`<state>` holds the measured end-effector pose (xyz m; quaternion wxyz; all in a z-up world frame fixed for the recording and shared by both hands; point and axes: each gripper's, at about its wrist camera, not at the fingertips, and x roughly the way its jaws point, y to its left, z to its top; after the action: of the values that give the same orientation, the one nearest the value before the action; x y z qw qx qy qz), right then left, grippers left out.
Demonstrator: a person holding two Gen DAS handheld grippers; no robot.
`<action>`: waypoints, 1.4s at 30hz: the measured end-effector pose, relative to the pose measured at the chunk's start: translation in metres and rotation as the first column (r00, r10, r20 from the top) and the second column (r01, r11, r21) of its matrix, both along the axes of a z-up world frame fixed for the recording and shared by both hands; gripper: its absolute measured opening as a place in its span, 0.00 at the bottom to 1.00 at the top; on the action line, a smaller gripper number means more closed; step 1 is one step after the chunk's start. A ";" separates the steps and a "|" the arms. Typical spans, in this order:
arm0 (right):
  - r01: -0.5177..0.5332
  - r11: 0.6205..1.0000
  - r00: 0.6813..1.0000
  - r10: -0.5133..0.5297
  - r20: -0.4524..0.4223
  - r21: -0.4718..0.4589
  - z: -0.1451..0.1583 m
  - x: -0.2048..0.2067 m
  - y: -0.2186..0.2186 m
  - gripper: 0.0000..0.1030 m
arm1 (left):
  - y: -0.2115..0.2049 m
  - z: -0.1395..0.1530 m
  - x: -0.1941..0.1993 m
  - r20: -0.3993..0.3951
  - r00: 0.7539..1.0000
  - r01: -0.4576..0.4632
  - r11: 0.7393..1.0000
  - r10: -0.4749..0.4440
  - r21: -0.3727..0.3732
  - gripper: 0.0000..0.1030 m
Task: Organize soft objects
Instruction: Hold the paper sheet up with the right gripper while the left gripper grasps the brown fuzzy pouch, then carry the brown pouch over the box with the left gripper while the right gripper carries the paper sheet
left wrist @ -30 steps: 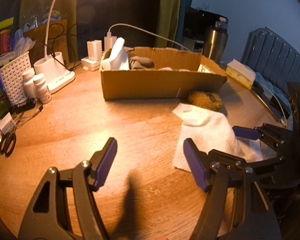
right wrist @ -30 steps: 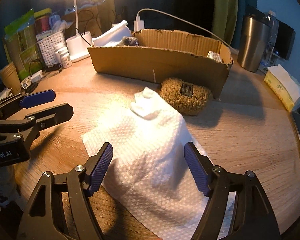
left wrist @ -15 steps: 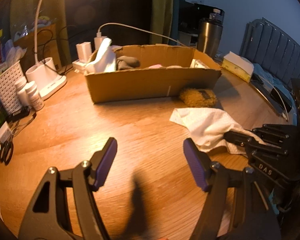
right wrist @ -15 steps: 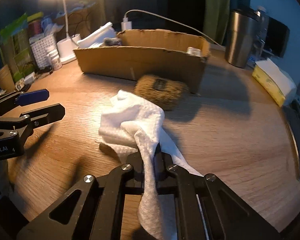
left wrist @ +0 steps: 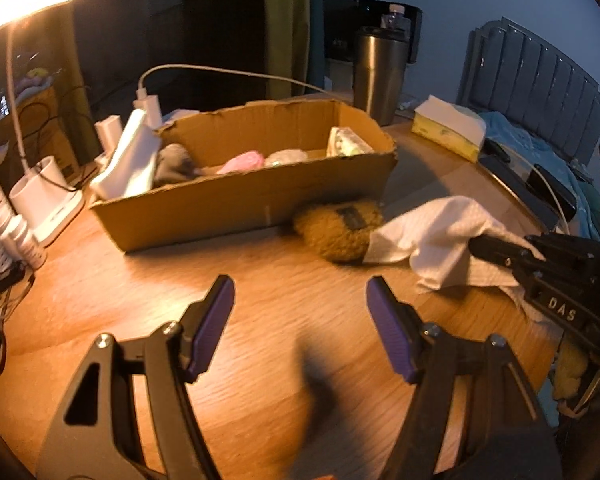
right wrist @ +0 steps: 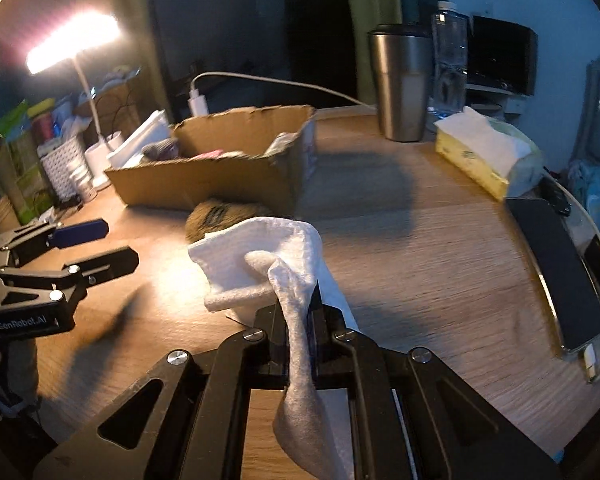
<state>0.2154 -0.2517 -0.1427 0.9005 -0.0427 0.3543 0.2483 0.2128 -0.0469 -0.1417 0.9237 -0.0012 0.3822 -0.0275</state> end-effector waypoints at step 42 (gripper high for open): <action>0.032 0.995 0.999 -0.035 0.033 0.094 0.019 0.050 -0.038 0.07 | -0.043 -0.016 0.068 -0.062 0.997 0.045 0.999 -0.046 -0.023 0.52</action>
<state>0.2651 -0.2894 -0.1233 0.9116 0.0009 0.3275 0.2486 0.2804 -0.0895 -0.1577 0.9103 -0.0035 0.4107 -0.0527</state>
